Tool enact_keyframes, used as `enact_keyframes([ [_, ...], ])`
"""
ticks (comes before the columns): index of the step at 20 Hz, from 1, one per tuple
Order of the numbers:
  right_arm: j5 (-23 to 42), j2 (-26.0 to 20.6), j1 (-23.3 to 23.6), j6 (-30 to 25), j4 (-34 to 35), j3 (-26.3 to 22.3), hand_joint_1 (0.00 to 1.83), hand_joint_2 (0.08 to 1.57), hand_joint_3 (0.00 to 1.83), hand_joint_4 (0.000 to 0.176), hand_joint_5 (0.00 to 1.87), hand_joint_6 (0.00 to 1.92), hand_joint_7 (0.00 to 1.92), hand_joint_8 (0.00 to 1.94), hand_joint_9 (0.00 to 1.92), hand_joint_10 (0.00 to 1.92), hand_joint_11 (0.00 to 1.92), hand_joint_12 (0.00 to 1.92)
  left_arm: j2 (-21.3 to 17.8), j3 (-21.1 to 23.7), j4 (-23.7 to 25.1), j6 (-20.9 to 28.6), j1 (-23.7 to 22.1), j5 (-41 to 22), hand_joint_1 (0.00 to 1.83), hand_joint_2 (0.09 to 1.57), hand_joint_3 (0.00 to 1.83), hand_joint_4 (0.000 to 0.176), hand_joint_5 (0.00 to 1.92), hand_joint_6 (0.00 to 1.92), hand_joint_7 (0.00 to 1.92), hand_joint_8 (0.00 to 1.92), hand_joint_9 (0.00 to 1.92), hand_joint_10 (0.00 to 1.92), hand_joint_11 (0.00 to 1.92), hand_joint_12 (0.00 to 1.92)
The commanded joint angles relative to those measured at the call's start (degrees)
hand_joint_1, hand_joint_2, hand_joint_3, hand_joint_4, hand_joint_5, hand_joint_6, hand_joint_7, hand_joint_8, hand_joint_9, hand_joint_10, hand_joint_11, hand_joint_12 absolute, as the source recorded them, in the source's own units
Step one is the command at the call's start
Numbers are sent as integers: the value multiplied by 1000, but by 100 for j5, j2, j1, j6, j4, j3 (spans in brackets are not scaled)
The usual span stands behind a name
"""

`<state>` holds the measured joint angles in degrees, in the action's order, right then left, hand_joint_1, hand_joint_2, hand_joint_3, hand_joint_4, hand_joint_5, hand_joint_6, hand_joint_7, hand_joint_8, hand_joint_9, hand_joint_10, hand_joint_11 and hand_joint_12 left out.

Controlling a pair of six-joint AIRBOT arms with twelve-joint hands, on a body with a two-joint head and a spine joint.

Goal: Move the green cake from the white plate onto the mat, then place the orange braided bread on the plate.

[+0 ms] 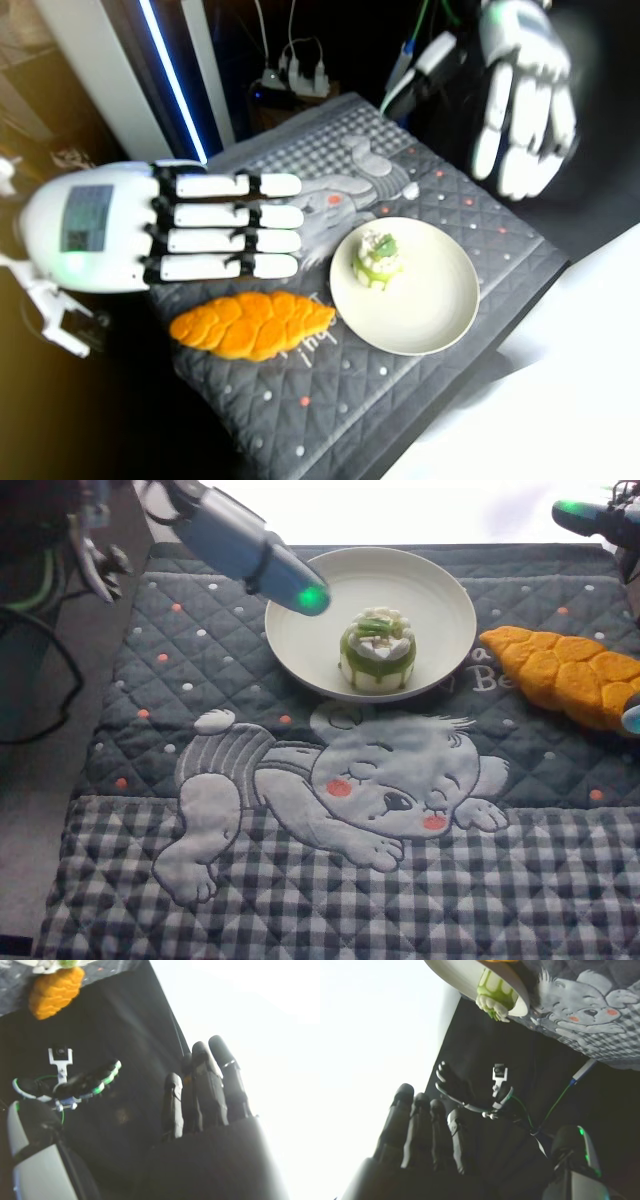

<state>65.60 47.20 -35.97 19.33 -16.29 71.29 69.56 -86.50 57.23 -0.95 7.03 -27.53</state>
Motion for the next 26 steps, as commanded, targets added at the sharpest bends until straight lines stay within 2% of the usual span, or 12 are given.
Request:
enact_keyframes([
  [1, 649, -42, 67, -5, 291, 10, 596, 877, 6, 42, 0, 0, 50, 0, 40, 1, 5, 38, 14, -65, -119, 164, -59, -311, 768, 752, 7, 128, 42, 3, 278, 2, 285, 2, 2, 759],
  [5, 681, -7, 68, 14, 284, 10, 572, 891, 9, 82, 0, 0, 34, 7, 46, 8, 30, 13, 370, -311, 317, 379, -13, -47, 773, 745, 0, 67, 45, 0, 227, 0, 319, 1, 139, 485],
  [7, 694, 33, 69, 55, 281, 10, 478, 984, 17, 87, 0, 0, 33, 2, 60, 4, 10, 5, 613, -462, 450, 380, 19, 121, 756, 715, 0, 75, 59, 6, 226, 7, 316, 2, 147, 395],
  [8, 697, 41, 69, 60, 281, 11, 490, 977, 6, 62, 0, 0, 73, 15, 82, 10, 18, 8, 715, -557, 448, 399, 43, 135, 725, 682, 2, 103, 84, 1, 247, 1, 304, 1, 29, 396],
  [9, 697, 47, 69, 62, 273, 12, 478, 967, 0, 64, 0, 0, 76, 13, 85, 10, 26, 12, 846, -678, 634, 633, 65, 146, 707, 670, 0, 102, 110, 0, 250, 1, 285, 0, 5, 484],
  [11, 704, 62, 72, 74, 254, 12, 488, 967, 0, 15, 0, 0, 122, 19, 112, 14, 66, 31, 1126, -995, 1235, 1313, 88, 136, 655, 662, 0, 105, 118, 0, 271, 1, 287, 0, 0, 634],
  [12, 710, 64, 73, 77, 253, 12, 453, 941, 0, 48, 0, 0, 104, 7, 96, 5, 57, 28, 1234, -1096, 1330, 1417, 119, 136, 649, 656, 0, 117, 105, 0, 318, 1, 298, 1, 0, 769],
  [14, 721, 74, 76, 82, 248, 13, 233, 1144, 22, 8, 0, 0, 88, 0, 67, 0, 64, 40, 1520, -1388, 1901, 1974, 162, 141, 629, 631, 1, 122, 86, 0, 359, 2, 346, 5, 0, 893],
  [16, 723, 85, 78, 84, 236, 13, 315, 1118, 5, 0, 0, 0, 130, 15, 102, 14, 124, 71, 1623, -1510, 2170, 2259, 187, 136, 615, 635, 2, 140, 83, 0, 350, 2, 345, 3, 0, 858],
  [19, 728, 108, 82, 85, 227, 14, 432, 998, 0, 0, 0, 0, 138, 2, 107, 3, 102, 102, 1736, -1630, 2448, 2540, 278, 127, 649, 641, 1, 152, 132, 12, 392, 12, 392, 15, 25, 888],
  [22, 728, 112, 84, 86, 226, 13, 82, 1307, 16, 0, 0, 0, 119, 0, 84, 0, 0, 250, 1771, -1648, 2524, 2606, 346, 90, 633, 643, 2, 153, 175, 9, 414, 4, 433, 11, 9, 874],
  [26, 728, 120, 85, 86, 226, 12, 63, 1353, 11, 24, 2, 0, 164, 3, 135, 4, 0, 253, 1786, -1650, 2789, 2766, 351, 70, 607, 656, 3, 175, 191, 3, 449, 5, 409, 7, 0, 664],
])
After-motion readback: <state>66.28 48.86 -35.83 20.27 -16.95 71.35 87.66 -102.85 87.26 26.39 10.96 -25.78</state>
